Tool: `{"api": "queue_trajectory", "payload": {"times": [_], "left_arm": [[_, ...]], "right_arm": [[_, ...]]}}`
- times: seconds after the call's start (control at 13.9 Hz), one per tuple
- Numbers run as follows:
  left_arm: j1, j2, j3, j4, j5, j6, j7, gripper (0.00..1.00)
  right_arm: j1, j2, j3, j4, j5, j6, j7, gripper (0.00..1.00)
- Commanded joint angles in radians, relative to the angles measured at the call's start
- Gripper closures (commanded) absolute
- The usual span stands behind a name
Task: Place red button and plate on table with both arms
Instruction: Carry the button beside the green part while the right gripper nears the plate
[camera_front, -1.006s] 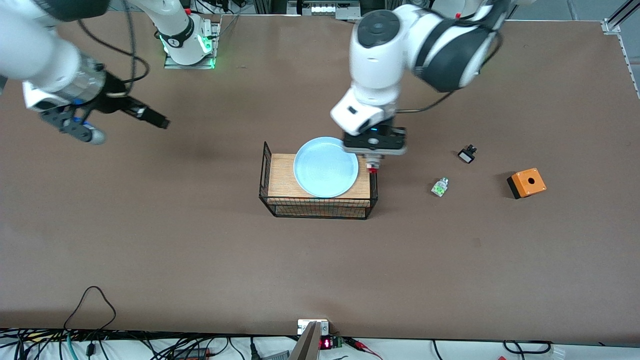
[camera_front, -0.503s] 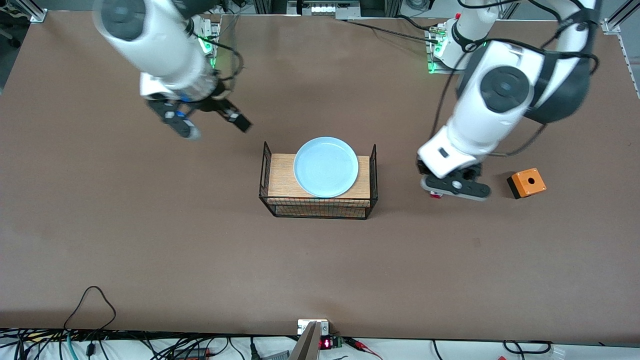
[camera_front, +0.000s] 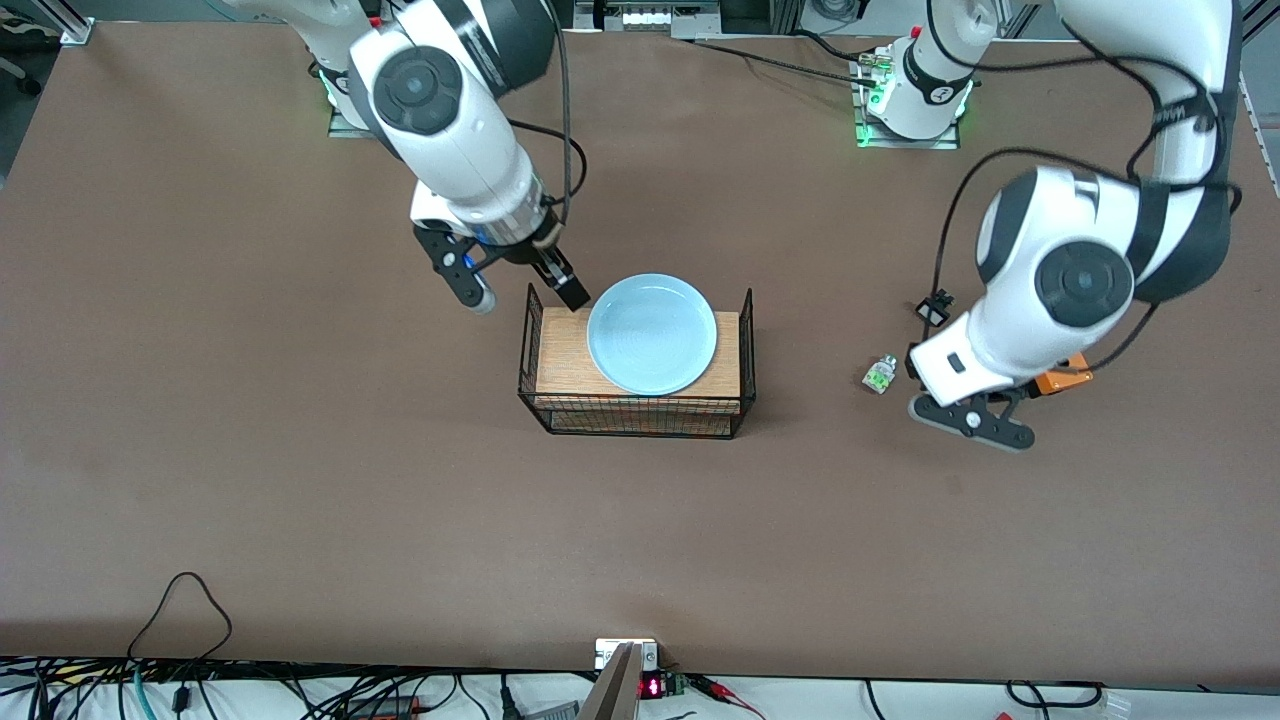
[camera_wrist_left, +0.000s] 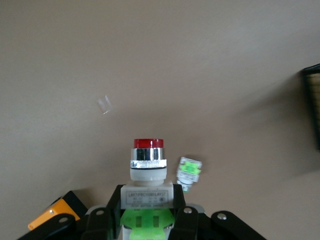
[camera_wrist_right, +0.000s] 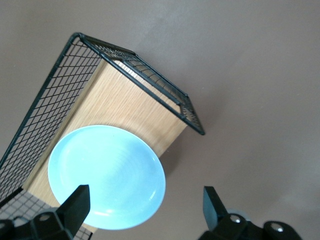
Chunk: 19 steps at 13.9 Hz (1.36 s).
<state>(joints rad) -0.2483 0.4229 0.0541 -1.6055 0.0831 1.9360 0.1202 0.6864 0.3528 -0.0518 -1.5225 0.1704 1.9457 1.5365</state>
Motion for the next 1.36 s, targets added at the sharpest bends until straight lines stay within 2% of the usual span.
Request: {"api": "queue_trajectory", "payload": {"times": [0.0,0.29,0.43,0.5,0.79,0.86,0.93,1.01,1.29], "left_arm": [[0.023,0.104,0.003,0.001,-0.023,0.07,0.053,0.79],[0.087,0.181,-0.003,-0.034,-0.023,0.24,0.197,0.79],[0.165,0.203,-0.075,-0.085,-0.022,0.316,0.226,0.78],[0.182,0.206,-0.086,-0.112,-0.022,0.349,0.228,0.78],[0.162,0.227,-0.088,-0.16,-0.017,0.414,0.226,0.74],[0.158,0.229,-0.088,-0.169,-0.017,0.428,0.223,0.67],[0.155,0.229,-0.088,-0.172,-0.017,0.429,0.22,0.49],[0.156,0.228,-0.088,-0.171,-0.017,0.429,0.225,0.0],[0.169,0.133,-0.089,-0.154,-0.014,0.379,0.219,0.0]], "right_arm": [[0.034,0.066,-0.008,0.033,0.004,0.067,0.066,0.0],[0.062,0.132,-0.008,0.031,0.0,0.134,0.079,0.0],[0.062,0.137,-0.008,0.018,-0.005,0.125,0.077,0.0],[0.062,0.137,-0.01,0.01,-0.005,0.122,0.082,0.0],[0.064,0.137,-0.01,-0.025,-0.005,0.122,0.083,0.0],[0.065,0.137,-0.01,-0.031,-0.005,0.122,0.083,0.01],[0.067,0.137,-0.01,-0.036,-0.005,0.122,0.082,0.02],[0.067,0.137,-0.01,-0.038,-0.005,0.122,0.082,0.04],[0.074,0.144,-0.01,-0.044,-0.006,0.124,0.082,0.12]]}}
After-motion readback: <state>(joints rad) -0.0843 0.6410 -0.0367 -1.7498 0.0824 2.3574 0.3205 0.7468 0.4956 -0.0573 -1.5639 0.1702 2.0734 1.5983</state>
